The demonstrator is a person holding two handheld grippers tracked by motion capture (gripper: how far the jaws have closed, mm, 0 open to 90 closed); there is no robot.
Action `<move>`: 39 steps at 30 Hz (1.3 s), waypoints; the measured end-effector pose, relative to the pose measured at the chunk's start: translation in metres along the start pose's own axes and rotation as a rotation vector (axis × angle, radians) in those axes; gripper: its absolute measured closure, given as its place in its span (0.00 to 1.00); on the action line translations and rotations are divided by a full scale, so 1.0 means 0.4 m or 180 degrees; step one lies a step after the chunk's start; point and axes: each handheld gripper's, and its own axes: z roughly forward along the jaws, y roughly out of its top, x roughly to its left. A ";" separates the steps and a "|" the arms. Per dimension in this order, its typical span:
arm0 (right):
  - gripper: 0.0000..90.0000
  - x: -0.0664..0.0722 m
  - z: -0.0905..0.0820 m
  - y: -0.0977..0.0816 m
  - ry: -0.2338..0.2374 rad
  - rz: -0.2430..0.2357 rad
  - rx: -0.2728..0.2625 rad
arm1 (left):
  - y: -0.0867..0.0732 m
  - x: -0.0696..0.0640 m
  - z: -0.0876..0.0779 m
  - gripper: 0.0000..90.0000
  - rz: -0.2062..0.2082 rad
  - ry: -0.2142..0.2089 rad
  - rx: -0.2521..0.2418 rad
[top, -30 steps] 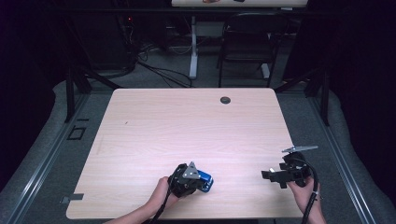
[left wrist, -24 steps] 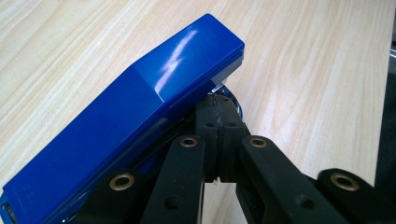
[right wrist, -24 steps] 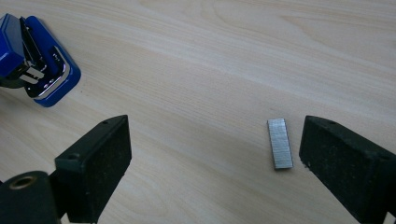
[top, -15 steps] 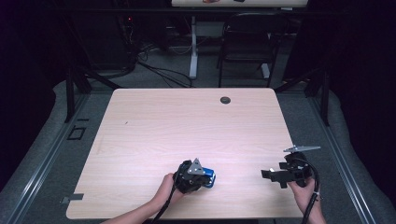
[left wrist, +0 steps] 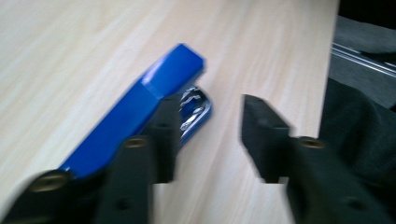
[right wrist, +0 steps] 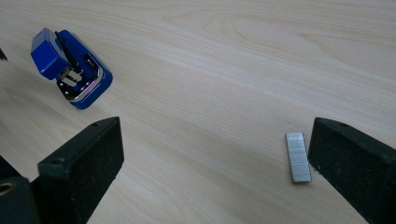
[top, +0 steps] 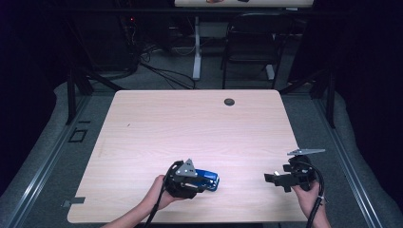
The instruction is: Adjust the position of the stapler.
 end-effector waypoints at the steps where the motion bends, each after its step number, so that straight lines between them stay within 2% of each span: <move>1: 0.04 0.001 -0.001 0.000 -0.0001 0.0002 -0.0015 | -0.003 0.007 -0.014 0.50 -0.0047 0.0081 -0.0024; 3: 0.03 0.001 -0.001 0.001 0.0000 0.0014 -0.0053 | -0.009 0.027 -0.046 0.42 -0.0138 0.0208 -0.0094; 4: 0.03 0.000 0.001 0.001 0.0015 0.0020 -0.0059 | -0.009 0.027 -0.046 0.37 -0.0138 0.0208 -0.0094; 5: 0.03 -0.001 0.002 0.002 0.0030 0.0024 -0.0051 | -0.019 0.054 -0.079 0.33 -0.0264 0.0317 -0.0181; 6: 0.03 -0.001 0.002 0.002 0.0030 0.0024 -0.0051 | -0.019 0.054 -0.079 0.30 -0.0264 0.0317 -0.0181; 7: 0.03 0.003 0.007 0.004 0.0057 0.0038 -0.0065 | -0.035 0.083 -0.103 0.25 -0.0406 0.0454 -0.0242; 9: 0.04 0.014 0.009 0.008 0.0133 0.0079 -0.0091 | -0.057 0.113 -0.120 0.18 -0.0572 0.0530 -0.0251; 10: 0.04 0.014 0.009 0.008 0.0133 0.0079 -0.0091 | -0.057 0.113 -0.120 0.17 -0.0572 0.0530 -0.0251; 11: 0.09 0.031 0.010 0.013 0.0223 -0.0012 -0.0124 | -0.079 0.141 -0.128 0.16 -0.0745 0.0565 -0.0241; 13: 0.09 0.045 0.012 0.016 0.0205 -0.0072 -0.0148 | -0.088 0.152 -0.128 0.15 -0.0793 0.0608 -0.0229; 14: 0.10 0.071 0.019 0.023 0.0210 -0.0206 -0.0192 | -0.094 0.162 -0.128 0.15 -0.0832 0.0655 -0.0209; 15: 0.10 0.084 0.023 0.027 0.0225 -0.0266 -0.0195 | -0.101 0.179 -0.128 0.17 -0.0909 0.0734 -0.0219; 16: 0.10 0.084 0.023 0.027 0.0225 -0.0266 -0.0195 | -0.101 0.179 -0.128 0.17 -0.0909 0.0734 -0.0219; 17: 0.14 0.110 0.035 0.036 0.0222 -0.0338 -0.0199 | -0.104 0.192 -0.126 0.18 -0.0892 0.0780 -0.0209; 18: 0.14 0.110 0.035 0.036 0.0222 -0.0338 -0.0199 | -0.104 0.192 -0.126 0.18 -0.0892 0.0780 -0.0209; 19: 0.16 0.141 0.050 0.045 0.0184 -0.0421 -0.0162 | -0.107 0.199 -0.120 0.18 -0.0876 0.0787 -0.0187; 20: 0.16 0.155 0.058 0.049 0.0154 -0.0460 -0.0153 | -0.107 0.199 -0.120 0.20 -0.0876 0.0787 -0.0187; 22: 0.17 0.167 0.066 0.051 0.0167 -0.0510 -0.0151 | -0.111 0.206 -0.110 0.22 -0.0875 0.0753 -0.0139; 23: 0.23 0.190 0.079 0.057 0.0136 -0.0592 -0.0099 | -0.115 0.210 -0.098 0.22 -0.0832 0.0725 -0.0070; 27: 0.26 0.227 0.112 0.074 0.0271 -0.0687 -0.0044 | -0.118 0.213 -0.085 0.22 -0.0808 0.0683 -0.0060; 28: 0.26 0.227 0.112 0.074 0.0271 -0.0687 -0.0044 | -0.118 0.213 -0.085 0.23 -0.0808 0.0683 -0.0060; 29: 0.30 0.254 0.129 0.082 0.0297 -0.0786 -0.0004 | -0.116 0.213 -0.080 0.23 -0.0814 0.0640 -0.0067; 31: 0.35 0.277 0.147 0.087 0.0308 -0.0903 0.0028 | -0.114 0.212 -0.074 0.23 -0.0815 0.0601 -0.0061; 34: 0.41 0.296 0.165 0.090 0.0338 -0.0976 0.0129 | -0.112 0.208 -0.065 0.24 -0.0787 0.0559 -0.0030; 35: 0.50 0.311 0.184 0.090 0.0380 -0.1024 0.0189 | -0.111 0.204 -0.056 0.24 -0.0738 0.0509 0.0013; 36: 0.50 0.311 0.184 0.090 0.0380 -0.1024 0.0189 | -0.111 0.204 -0.056 0.24 -0.0738 0.0509 0.0013; 38: 0.55 0.322 0.200 0.092 0.0443 -0.1041 0.0245 | -0.111 0.200 -0.048 0.23 -0.0698 0.0410 0.0005; 39: 0.57 0.334 0.215 0.094 0.0426 -0.1124 0.0303 | -0.107 0.195 -0.043 0.20 -0.0641 0.0410 0.0024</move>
